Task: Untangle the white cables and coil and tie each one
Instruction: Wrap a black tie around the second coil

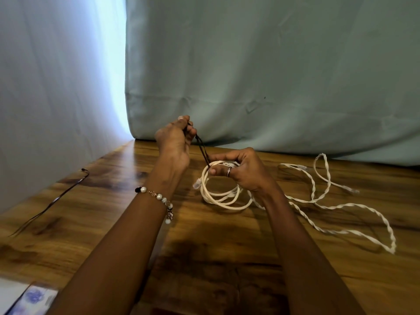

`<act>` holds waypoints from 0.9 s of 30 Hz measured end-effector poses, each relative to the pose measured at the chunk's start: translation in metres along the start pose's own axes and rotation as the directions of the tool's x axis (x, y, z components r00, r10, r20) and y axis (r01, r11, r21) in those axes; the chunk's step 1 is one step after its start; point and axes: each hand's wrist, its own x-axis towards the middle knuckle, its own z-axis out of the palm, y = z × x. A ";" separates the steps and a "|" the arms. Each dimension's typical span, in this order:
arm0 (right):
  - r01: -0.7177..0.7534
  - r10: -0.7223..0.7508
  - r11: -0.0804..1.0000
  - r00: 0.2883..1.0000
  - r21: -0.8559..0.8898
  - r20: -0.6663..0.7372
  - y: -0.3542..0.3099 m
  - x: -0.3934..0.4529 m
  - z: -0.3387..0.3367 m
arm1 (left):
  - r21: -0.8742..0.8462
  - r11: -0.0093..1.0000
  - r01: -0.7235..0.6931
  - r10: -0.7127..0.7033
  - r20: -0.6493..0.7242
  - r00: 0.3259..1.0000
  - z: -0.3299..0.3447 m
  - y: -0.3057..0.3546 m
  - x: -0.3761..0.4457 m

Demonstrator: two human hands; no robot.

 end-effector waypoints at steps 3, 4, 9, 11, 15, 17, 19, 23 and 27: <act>-0.006 0.005 0.999 1.000 0.039 0.020 -0.001 -0.001 -0.002 | 0.014 1.000 -0.005 0.005 0.010 1.000 0.012 0.002 -0.001; -0.005 0.004 0.999 1.000 0.049 0.023 -0.001 -0.001 -0.002 | 0.037 0.999 -0.015 0.014 0.021 1.000 0.016 0.003 -0.002; 0.008 -0.006 0.999 0.998 -0.042 0.057 -0.007 -0.001 -0.002 | 0.221 0.968 -0.122 0.090 0.152 0.984 0.035 0.009 -0.007; 0.017 -0.006 0.990 0.997 -0.141 0.074 -0.006 0.000 0.001 | 0.322 0.929 -0.185 0.108 0.241 0.964 0.036 0.007 -0.011; 0.022 -0.004 0.970 0.997 -0.240 0.077 -0.001 0.002 0.002 | 0.347 0.916 -0.203 0.091 0.314 0.945 0.036 0.008 -0.019; 0.031 -0.021 0.982 0.998 -0.186 0.056 -0.001 0.003 0.003 | 0.284 0.943 -0.172 0.081 0.305 0.949 0.038 0.012 -0.022; 0.078 -0.072 0.985 0.997 -0.154 0.041 -0.003 0.003 0.002 | 0.215 0.967 -0.136 0.069 0.292 0.954 0.040 0.017 -0.023; 0.147 -0.142 0.975 0.989 -0.167 0.044 -0.002 0.005 0.001 | 0.181 0.976 -0.122 0.071 0.265 0.962 0.044 0.022 -0.022; 0.156 -0.140 0.969 0.986 -0.194 0.093 -0.004 0.005 0.005 | 0.203 0.963 -0.178 0.134 0.211 0.968 0.041 0.023 -0.011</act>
